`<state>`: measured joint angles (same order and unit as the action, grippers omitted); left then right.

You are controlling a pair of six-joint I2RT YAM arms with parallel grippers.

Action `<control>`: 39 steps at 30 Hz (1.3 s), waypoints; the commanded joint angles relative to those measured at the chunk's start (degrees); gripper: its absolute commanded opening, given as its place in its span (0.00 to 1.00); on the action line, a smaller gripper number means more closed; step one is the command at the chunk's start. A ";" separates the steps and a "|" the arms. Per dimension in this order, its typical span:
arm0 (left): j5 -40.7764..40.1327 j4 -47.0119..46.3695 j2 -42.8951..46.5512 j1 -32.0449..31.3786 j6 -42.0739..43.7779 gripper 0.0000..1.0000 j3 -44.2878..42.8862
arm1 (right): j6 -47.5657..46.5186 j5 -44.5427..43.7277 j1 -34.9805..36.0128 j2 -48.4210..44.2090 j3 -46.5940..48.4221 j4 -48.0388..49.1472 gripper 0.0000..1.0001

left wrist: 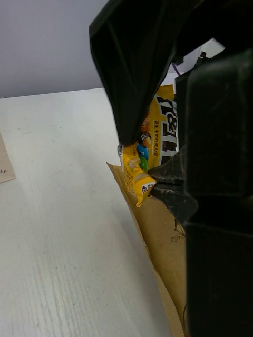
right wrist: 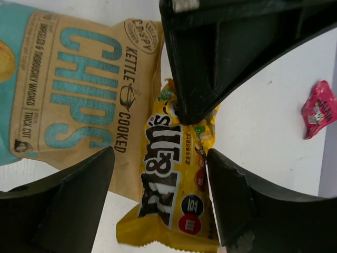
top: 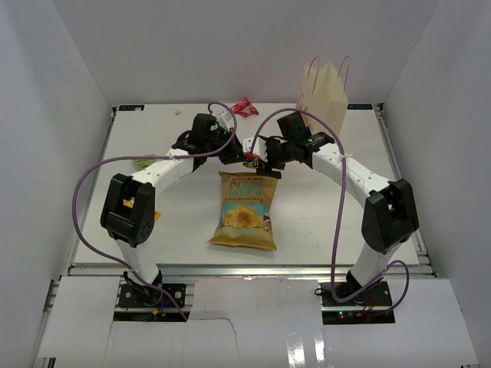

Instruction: Place the snacks into the paper bag

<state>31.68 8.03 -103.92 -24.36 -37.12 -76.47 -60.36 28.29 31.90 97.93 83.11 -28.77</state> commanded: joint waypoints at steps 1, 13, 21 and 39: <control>0.31 0.58 4.78 -0.34 -1.28 0.00 -1.06 | -2.13 -3.59 -0.17 0.95 2.85 -1.46 0.75; -0.13 0.67 6.89 -0.51 -3.30 0.08 0.79 | -3.36 -3.07 -0.08 -0.02 1.18 -2.95 0.28; -9.25 3.74 11.98 0.36 -2.87 0.64 -1.58 | -0.65 0.08 -1.75 -3.53 -0.41 -2.69 0.24; -32.72 9.19 42.02 6.17 -5.32 0.83 26.44 | 39.15 19.62 -33.20 -3.97 27.63 10.90 0.24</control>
<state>2.98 13.98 -66.08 -18.48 -39.77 -54.59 -32.12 45.30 1.32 94.13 108.01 -25.28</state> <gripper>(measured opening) 0.832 0.304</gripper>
